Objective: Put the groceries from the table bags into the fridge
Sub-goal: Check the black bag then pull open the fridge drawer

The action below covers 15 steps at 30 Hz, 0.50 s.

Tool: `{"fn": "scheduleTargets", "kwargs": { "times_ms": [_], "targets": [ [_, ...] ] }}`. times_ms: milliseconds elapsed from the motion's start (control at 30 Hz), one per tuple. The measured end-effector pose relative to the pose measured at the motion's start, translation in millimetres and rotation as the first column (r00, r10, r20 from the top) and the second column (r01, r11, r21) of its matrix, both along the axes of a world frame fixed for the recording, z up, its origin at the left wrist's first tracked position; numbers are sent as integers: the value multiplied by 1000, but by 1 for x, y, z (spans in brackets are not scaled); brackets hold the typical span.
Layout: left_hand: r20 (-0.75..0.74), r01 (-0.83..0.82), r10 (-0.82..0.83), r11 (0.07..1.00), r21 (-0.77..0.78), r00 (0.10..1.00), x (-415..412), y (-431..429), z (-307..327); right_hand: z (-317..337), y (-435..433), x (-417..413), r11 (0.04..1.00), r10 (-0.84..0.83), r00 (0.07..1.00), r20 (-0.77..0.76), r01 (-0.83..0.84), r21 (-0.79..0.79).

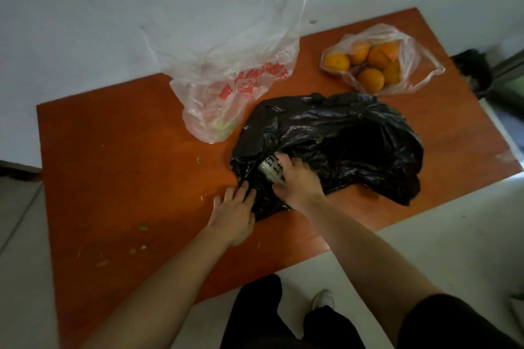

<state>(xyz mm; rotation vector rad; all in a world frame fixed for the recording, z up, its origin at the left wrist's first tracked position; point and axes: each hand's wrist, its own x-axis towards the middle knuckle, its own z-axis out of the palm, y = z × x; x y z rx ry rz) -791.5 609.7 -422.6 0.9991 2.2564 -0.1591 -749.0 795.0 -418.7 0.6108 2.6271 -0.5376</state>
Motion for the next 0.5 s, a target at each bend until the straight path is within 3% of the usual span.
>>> {"fn": "scheduleTargets", "kwargs": {
  "times_ms": [300,500],
  "targets": [
    [-53,-63,64,998,19,997,-3,25,11,49,24,45,986,-164,975,-150,161,-31],
    [-54,-30,23,989,-145,998,-4,43,29,84,56,116,950,-312,930,-193,308,-50]
  ]
}}
